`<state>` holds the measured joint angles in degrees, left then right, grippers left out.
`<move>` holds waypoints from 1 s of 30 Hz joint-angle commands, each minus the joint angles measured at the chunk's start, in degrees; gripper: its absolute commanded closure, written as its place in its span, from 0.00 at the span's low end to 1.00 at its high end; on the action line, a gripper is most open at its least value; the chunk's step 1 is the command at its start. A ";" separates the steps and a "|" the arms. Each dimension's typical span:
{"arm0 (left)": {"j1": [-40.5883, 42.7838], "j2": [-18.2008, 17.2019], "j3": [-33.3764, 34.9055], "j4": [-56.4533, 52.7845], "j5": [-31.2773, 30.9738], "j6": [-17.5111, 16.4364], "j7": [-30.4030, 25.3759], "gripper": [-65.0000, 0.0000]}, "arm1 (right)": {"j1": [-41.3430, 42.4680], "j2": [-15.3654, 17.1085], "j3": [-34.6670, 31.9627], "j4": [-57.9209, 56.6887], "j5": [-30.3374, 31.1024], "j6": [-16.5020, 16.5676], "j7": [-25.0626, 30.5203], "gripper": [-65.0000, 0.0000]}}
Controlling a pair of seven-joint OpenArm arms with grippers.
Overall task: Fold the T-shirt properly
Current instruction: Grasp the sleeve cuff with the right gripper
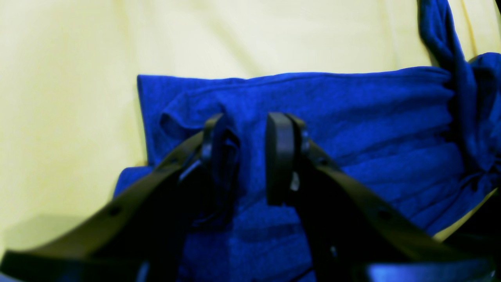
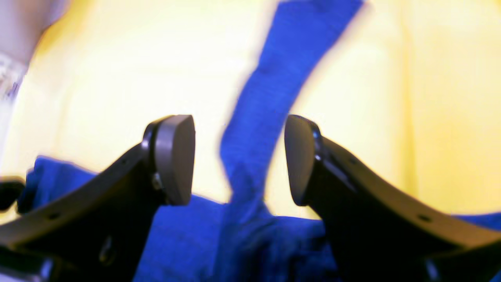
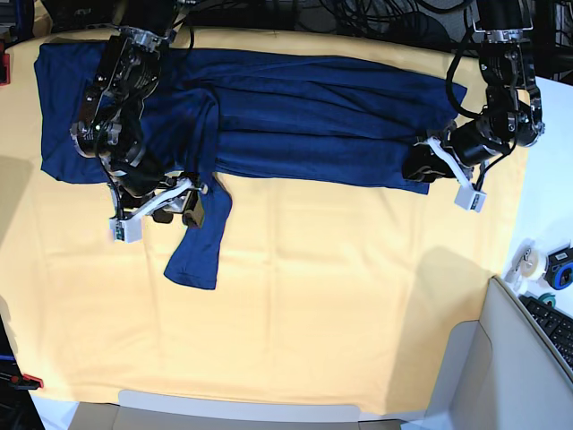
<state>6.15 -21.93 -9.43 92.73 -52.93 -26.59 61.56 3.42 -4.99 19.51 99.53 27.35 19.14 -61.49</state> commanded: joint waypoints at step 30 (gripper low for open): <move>-0.75 -0.88 -0.28 0.85 -0.83 -0.36 -0.68 0.73 | 20.54 -3.93 15.26 -40.49 0.82 -0.19 5.01 0.89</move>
<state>6.20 -21.91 -9.43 92.73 -53.06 -26.59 61.54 24.01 -8.45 34.79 59.81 28.32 20.14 -54.87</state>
